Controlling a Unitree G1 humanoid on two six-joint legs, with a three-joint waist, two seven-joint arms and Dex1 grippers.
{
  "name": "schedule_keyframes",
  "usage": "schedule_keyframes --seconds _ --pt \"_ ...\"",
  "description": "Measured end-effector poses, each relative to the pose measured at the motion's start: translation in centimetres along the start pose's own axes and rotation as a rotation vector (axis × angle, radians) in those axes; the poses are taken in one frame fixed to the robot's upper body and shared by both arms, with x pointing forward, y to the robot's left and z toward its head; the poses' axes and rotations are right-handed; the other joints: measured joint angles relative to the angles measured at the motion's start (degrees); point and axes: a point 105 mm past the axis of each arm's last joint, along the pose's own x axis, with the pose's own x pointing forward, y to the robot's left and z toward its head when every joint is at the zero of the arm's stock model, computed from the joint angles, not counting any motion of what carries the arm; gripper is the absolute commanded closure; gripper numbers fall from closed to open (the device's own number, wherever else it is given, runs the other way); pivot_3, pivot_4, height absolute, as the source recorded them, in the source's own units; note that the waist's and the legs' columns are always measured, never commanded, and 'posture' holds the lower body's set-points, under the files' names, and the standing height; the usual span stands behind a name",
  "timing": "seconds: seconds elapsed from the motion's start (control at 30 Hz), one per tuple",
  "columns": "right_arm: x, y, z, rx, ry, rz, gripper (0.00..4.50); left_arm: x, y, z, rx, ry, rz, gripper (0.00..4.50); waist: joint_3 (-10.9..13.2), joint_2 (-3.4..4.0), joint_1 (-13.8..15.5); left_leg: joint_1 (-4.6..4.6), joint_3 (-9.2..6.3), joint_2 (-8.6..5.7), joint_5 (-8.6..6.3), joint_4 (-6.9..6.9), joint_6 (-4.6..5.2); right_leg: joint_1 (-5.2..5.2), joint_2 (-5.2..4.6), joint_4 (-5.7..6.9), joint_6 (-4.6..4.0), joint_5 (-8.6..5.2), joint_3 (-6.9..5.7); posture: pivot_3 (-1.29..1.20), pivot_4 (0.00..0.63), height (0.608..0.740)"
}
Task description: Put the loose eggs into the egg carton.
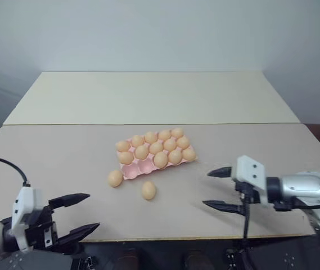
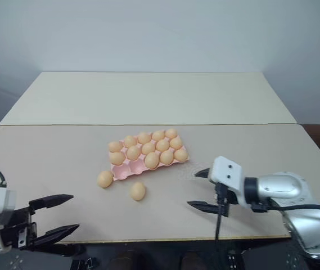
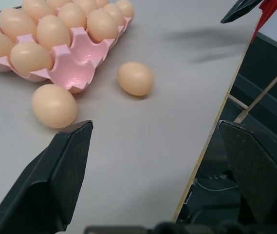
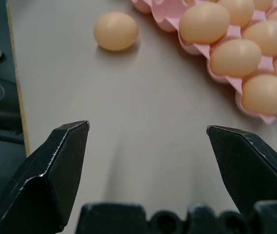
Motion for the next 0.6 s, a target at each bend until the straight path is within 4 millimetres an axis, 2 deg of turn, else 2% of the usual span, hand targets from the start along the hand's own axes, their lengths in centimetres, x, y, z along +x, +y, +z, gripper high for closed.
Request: schedule_keyframes --seconds 0.17,0.37,0.47,0.6 --pt "-0.4 0.3 -0.4 0.015 0.004 -0.004 0.02 -0.3 0.2 -0.3 -0.005 0.006 0.002 0.0 0.0 -0.01 0.21 0.04 0.0 -0.02 0.01 0.0 0.01 0.06 -0.02 0.0 0.0 0.0 0.0 0.0 0.15 0.74" --pt "-0.2 0.3 0.1 0.0 -0.017 -0.025 0.02 -0.3 0.4 -0.2 -0.001 0.005 0.007 0.0 0.01 -0.01 0.21 0.04 -0.01 -0.02 0.01 0.0 0.01 0.05 -0.02 -0.01 0.0 0.0 -0.01 0.0 0.15 0.74" --pt "1.1 0.2 1.0 -0.014 -0.064 -0.023 0.02 -0.2 0.5 -0.1 0.007 0.001 0.006 0.0 0.0 -0.02 0.03 0.08 0.0 0.0 0.01 0.01 0.01 0.06 0.0 0.03 0.0 0.0 0.02 0.0 0.15 0.74" --pt "5.5 0.2 3.2 -0.059 -0.15 -0.018 0.02 0.0 0.7 -0.1 0.019 0.0 0.006 0.0 0.0 -0.02 -0.28 0.1 0.02 0.0 0.01 0.0 0.0 -0.02 0.06 0.09 -0.02 0.01 0.05 0.0 0.15 0.74"
